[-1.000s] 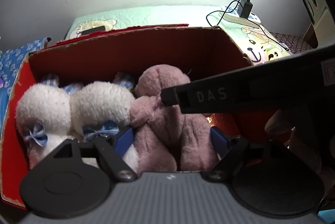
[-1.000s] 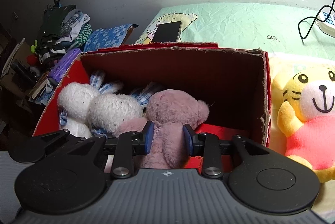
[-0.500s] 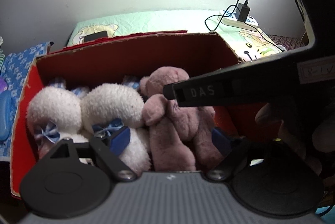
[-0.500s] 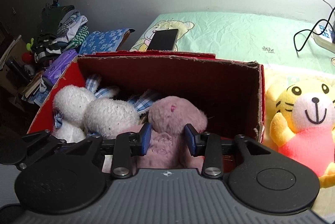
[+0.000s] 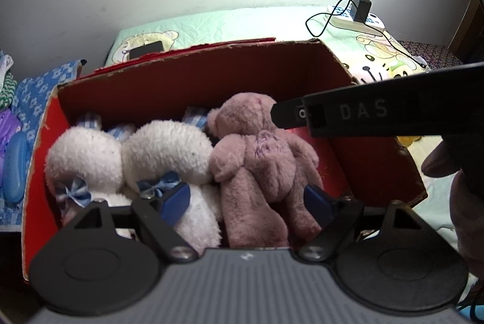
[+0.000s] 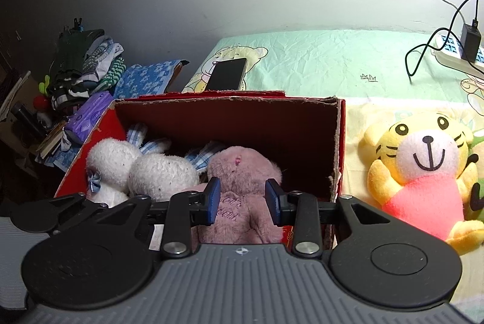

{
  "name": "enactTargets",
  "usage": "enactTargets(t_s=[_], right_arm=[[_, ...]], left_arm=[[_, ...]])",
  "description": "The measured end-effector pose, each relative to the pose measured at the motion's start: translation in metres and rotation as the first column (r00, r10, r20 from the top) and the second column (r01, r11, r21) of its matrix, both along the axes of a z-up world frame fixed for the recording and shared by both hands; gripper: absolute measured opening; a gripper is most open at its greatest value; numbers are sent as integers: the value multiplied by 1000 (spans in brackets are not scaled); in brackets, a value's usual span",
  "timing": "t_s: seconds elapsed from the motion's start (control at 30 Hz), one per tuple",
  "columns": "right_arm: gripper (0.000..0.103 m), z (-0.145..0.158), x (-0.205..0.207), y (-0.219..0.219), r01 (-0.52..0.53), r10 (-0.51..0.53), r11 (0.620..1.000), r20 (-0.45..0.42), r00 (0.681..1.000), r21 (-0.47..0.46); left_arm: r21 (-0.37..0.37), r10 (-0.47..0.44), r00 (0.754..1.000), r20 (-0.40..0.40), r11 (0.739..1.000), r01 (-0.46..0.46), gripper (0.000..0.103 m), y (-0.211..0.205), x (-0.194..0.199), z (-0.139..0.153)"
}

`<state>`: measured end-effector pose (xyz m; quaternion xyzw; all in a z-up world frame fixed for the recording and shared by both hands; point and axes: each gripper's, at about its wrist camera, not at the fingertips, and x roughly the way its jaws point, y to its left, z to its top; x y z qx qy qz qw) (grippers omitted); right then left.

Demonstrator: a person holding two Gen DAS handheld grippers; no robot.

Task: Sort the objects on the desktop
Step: 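Lower the teddy into the box beside the bunnies and open the right gripper, then withdraw the right gripper from the box toward the yellow tiger plush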

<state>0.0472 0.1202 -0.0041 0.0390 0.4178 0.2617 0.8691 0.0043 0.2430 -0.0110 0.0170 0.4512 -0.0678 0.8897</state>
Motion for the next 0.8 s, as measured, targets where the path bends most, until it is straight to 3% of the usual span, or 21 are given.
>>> enactTargets(t_s=[0.3,0.8], right_arm=[[37,5,-10,-16,39,-38,998,-22,999,46],[39,22,-40,-44,100,-101,988,5,995,117]], left_arm=[[44,31,999,-13,999,-31,84,-7,-3,5],[90,40,999,31,995,-42,87,-23,-19,24]])
